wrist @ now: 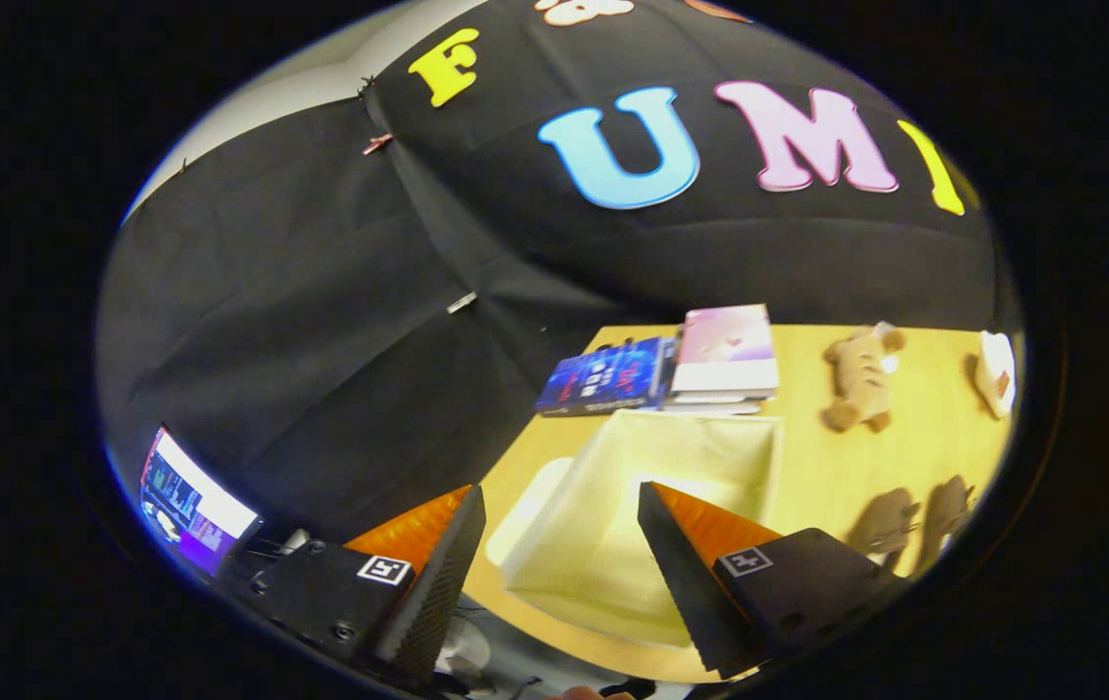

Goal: Open the storage box then place both shoes into the box .Put the left shoe in first, then the right shoe, with the right side of both shoes facing outward in a uniform manner.

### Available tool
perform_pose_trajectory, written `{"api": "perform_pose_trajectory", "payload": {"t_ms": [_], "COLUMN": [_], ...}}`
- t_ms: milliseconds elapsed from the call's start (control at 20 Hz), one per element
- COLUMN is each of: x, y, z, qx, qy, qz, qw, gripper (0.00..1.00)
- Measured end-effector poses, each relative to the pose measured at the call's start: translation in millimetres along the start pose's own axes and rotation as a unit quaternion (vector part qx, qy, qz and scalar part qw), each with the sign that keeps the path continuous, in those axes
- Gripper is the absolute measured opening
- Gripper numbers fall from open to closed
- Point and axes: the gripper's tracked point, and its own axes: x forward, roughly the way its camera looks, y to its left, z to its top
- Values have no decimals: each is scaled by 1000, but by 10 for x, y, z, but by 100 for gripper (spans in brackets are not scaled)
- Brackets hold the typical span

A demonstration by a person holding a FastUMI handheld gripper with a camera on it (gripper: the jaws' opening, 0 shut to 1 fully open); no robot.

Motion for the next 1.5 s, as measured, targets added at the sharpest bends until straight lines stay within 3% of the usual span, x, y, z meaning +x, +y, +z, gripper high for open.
{"api": "perform_pose_trajectory", "payload": {"t_ms": [250,450,600,900,1100,1400,1500], "x": [-575,-923,-987,-821,-547,-202,-126], "y": [-1133,-1969,-2454,-3178,-3429,-3684,-3645], "z": [-15,-410,-707,-1357,-1755,-1955,-1963], "qx": [-22,-32,-22,-36,-4,7,23], "qy": [-47,-27,-8,41,71,95,97], "qz": [-103,-169,-197,-215,-217,-235,-228], "qw": [993,985,980,975,974,967,969], "gripper": [98,98,98,99,99,99,81]}}
